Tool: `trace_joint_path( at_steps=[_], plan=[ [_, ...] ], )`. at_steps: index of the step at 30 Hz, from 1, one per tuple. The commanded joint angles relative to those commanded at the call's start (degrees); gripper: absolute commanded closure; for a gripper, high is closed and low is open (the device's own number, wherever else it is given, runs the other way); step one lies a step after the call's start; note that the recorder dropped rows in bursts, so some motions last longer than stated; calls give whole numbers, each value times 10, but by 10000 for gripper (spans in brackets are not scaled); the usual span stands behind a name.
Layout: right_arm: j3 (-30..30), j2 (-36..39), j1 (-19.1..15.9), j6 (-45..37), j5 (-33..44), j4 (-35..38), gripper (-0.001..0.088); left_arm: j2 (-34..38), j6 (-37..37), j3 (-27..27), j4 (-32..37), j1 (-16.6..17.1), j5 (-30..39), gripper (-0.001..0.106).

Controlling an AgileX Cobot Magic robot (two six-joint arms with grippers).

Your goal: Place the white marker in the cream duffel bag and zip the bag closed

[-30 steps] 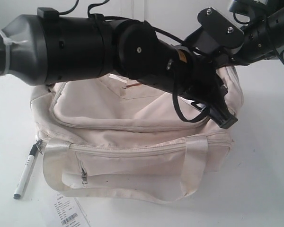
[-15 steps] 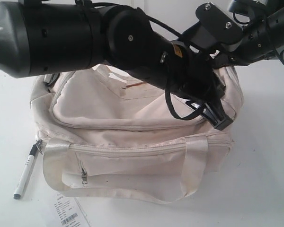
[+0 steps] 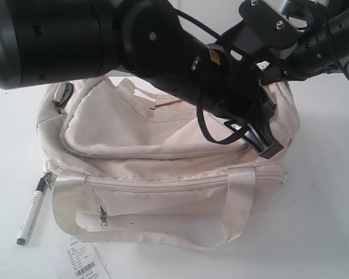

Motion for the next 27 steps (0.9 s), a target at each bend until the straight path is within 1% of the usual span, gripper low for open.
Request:
trace_joint_path(
  at_steps=[9,11,12,17,27],
  plan=[
    [0,0,0,0,0,0,868,-9,0,0,0,0,18,1053],
    [0,0,0,0,0,0,868,-13,0,0,0,0,29,1053],
    [0,0,0,17,0,0,868,-13,0,0,2,0,34,1053],
    [0,0,0,12,0,0,868,-13,0,0,8,0,57,1053],
    [0,0,0,12,0,0,868,-13,0,0,11,0,62,1053]
  ],
)
